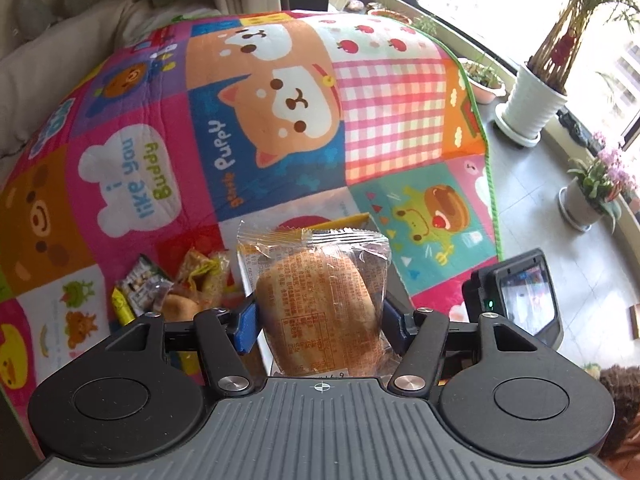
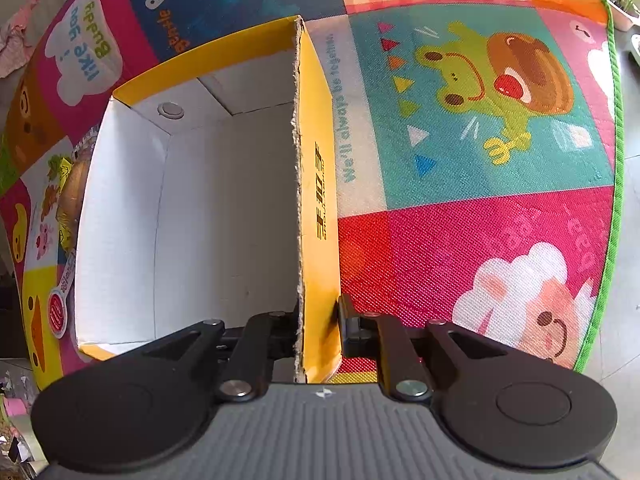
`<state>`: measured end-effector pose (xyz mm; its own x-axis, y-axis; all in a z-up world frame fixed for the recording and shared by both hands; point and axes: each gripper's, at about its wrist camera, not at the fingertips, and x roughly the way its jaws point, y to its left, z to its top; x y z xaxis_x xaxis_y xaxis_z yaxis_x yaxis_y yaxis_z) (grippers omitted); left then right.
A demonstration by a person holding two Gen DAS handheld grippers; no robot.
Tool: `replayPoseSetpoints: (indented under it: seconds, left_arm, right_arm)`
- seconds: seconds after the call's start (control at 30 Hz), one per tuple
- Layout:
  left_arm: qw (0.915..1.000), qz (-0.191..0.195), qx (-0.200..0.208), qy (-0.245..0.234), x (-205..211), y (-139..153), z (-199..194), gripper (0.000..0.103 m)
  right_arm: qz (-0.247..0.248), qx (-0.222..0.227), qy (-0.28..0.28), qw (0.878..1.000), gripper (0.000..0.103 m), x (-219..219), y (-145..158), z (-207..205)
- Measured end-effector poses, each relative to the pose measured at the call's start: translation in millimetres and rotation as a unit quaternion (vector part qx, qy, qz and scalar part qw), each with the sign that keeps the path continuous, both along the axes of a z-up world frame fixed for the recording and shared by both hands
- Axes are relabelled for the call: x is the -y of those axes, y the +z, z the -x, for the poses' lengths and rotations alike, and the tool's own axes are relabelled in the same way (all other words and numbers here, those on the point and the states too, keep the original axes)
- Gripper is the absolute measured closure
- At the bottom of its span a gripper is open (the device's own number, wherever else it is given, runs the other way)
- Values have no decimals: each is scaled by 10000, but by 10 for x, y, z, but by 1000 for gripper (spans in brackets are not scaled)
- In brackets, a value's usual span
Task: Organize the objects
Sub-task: 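Carry the bread roll into the box and open the left gripper while the right holds the box, then grasp a second wrapped bread roll with the left gripper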
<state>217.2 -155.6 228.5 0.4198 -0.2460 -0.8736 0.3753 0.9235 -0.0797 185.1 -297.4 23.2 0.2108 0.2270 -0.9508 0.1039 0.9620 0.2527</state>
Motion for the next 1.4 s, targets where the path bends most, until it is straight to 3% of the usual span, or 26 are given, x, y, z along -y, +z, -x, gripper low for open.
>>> replayPoseSetpoints:
  seconds: [0.07, 0.13, 0.27, 0.47, 0.57, 0.77, 0.97, 1.23, 1.4]
  left_arm:
    - [9975, -637, 194, -236, 122, -126, -29, 37]
    - [9990, -374, 35, -239, 107, -179, -50, 35]
    - [9995, 159, -197, 207, -41, -236, -60, 37]
    - [9997, 154, -191, -4, -164, -301, 100, 37]
    - [9981, 242, -434, 356, -346, -410, 183, 37]
    - [9897, -226, -1021, 982, -849, -819, 492, 37]
    - [9800, -297, -1365, 1420, -1368, -1032, 847, 37]
    - [9835, -702, -952, 1368, -1890, -980, 833, 37]
    - [9888, -1123, -781, 602, -2012, -1125, 525, 37]
  right_arm:
    - [30, -30, 25, 10000, 90, -18, -17, -3]
    - [45, -41, 34, 10000, 90, -26, -23, -3]
    - [45, -43, 5, 10000, 90, -30, -38, -8]
    - [59, -41, -34, 10000, 90, -52, -66, -10]
    - [90, -49, -54, 9999, 90, -64, -67, -17]
    - [225, -1, 36, 9997, 90, -141, -54, -14]
    - [385, 187, 92, 9990, 91, -196, -1, -43]
    - [522, 359, -424, 9971, 92, -34, 56, -91]
    - [686, 328, -447, 9961, 92, -117, 70, -75]
